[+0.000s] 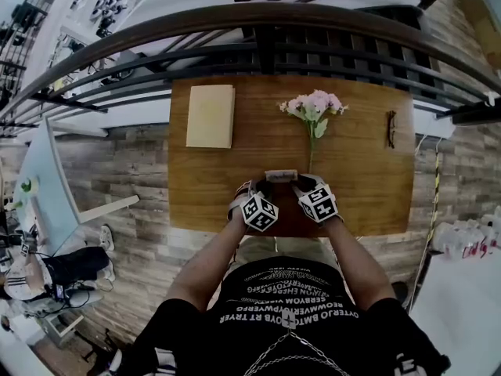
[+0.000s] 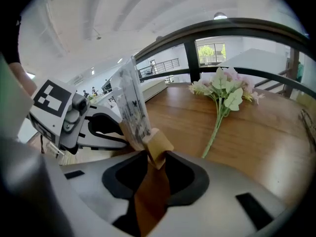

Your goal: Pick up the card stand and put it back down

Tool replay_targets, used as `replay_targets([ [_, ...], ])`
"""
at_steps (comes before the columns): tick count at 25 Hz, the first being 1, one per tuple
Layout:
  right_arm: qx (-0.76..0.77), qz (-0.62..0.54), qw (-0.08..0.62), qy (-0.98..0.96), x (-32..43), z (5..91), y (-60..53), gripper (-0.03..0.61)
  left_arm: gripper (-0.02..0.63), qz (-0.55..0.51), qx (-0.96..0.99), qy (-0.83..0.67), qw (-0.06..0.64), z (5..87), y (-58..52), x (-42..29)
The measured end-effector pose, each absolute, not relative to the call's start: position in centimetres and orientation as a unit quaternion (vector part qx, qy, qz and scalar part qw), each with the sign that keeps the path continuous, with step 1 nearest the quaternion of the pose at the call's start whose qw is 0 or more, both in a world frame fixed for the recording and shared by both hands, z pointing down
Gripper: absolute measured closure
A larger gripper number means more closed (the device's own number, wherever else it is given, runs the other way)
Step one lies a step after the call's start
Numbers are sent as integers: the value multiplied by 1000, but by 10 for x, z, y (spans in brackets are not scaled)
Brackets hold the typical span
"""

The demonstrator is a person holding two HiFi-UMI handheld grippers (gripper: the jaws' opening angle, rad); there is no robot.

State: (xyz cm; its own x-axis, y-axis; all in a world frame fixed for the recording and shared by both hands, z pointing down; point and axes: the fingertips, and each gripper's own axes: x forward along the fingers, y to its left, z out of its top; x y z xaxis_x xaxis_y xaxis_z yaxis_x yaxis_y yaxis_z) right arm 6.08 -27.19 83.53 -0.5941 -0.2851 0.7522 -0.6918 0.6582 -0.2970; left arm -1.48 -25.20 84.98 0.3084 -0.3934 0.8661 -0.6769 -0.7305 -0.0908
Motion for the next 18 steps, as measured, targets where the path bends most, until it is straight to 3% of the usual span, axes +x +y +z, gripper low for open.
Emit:
replay_targets([
  [16, 324, 270, 342, -840, 81, 814, -258, 443, 493, 451, 787, -393, 151, 830, -243, -52],
  [18, 341, 257, 326, -844, 86, 794, -257, 452, 527, 420, 789, -422, 150, 810, -242, -62],
])
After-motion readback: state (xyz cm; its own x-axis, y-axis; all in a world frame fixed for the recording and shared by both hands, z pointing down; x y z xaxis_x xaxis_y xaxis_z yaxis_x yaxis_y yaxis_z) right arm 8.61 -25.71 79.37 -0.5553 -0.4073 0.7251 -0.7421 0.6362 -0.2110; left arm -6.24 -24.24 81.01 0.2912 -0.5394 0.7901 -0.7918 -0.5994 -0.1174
